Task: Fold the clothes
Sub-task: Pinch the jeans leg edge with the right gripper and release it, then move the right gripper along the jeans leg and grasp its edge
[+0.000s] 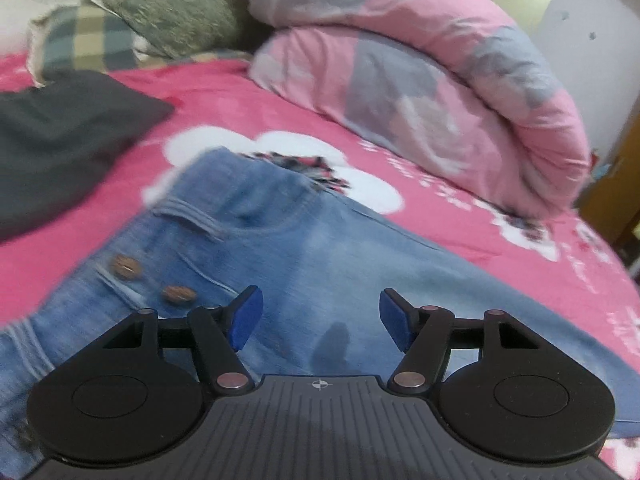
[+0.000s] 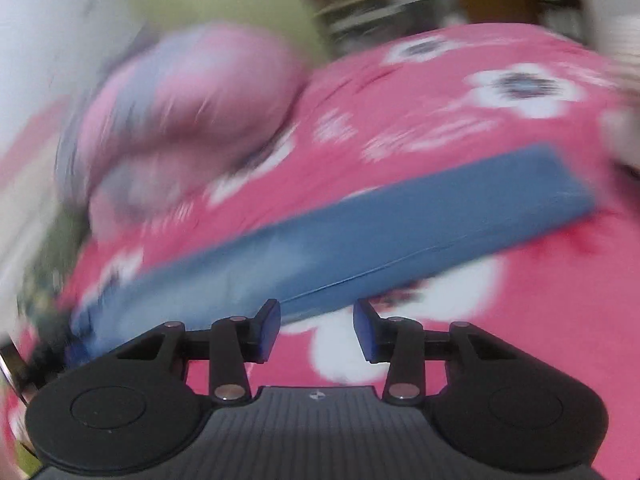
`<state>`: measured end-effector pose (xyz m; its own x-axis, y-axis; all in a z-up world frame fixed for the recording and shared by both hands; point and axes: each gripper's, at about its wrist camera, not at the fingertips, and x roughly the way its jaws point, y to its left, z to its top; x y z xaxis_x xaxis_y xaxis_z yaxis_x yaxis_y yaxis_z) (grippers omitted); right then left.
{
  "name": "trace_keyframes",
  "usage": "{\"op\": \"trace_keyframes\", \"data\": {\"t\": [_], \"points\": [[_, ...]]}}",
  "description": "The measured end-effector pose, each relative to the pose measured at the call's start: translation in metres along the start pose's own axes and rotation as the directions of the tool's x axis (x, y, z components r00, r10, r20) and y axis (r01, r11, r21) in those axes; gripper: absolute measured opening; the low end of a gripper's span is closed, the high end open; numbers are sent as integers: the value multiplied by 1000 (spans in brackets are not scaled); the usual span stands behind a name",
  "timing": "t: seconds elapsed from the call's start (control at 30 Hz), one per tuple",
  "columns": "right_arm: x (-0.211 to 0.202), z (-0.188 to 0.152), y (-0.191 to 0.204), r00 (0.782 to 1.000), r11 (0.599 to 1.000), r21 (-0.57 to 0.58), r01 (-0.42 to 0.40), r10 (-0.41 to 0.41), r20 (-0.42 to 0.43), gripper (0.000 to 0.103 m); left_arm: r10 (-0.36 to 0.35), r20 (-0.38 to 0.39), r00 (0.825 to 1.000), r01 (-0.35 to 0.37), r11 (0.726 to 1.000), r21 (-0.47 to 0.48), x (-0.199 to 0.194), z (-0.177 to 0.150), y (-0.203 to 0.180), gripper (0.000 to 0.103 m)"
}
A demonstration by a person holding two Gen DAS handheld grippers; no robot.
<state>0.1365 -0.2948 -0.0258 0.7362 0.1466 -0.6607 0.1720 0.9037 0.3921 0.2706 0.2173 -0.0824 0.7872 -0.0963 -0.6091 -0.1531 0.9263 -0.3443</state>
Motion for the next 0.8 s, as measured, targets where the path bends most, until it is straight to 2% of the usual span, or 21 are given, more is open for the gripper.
{"op": "trace_keyframes", "data": {"t": [0.1,0.13,0.2,0.27,0.37,0.47,0.5,0.57,0.6,0.63,0.7,0.73,0.8], "points": [[67,4,57,999,986,-161,-46,43,-25,43,39,5,999,-39,999,12,0,2,6,65],[76,4,78,998,976,-207,-67,61,-34,43,50,9,999,-51,999,15,1,3,6,65],[112,0,119,994,939,-326,-111,98,-56,42,68,18,998,-68,998,14,1,4,8,65],[141,-10,165,988,876,-456,-155,135,-76,42,63,18,998,-63,998,1,3,6,12,65],[172,-32,212,982,719,-671,-180,168,-83,41,68,28,997,-68,998,16,4,4,11,65],[181,-41,203,984,675,-717,-172,153,-92,41,81,34,996,-83,996,46,6,3,7,65],[175,-36,189,983,692,-701,-176,156,-93,41,83,34,996,-85,995,49,6,3,7,65],[161,-23,149,993,727,-677,-116,104,-59,41,84,34,996,-85,995,51,7,3,7,65],[158,-14,122,998,748,-661,-62,51,-36,41,83,35,996,-85,995,49,7,3,7,65],[154,-7,87,1000,775,-632,2,-12,-11,41,83,35,996,-84,995,47,7,3,7,65],[133,17,10,997,862,-501,72,-67,28,41,81,37,996,-83,996,43,7,3,7,65],[121,25,-19,989,890,-430,150,-134,67,39,79,38,996,-81,996,40,6,3,8,65],[96,40,-77,954,915,-272,298,-272,127,40,76,40,996,-78,996,35,7,3,9,65]]}}
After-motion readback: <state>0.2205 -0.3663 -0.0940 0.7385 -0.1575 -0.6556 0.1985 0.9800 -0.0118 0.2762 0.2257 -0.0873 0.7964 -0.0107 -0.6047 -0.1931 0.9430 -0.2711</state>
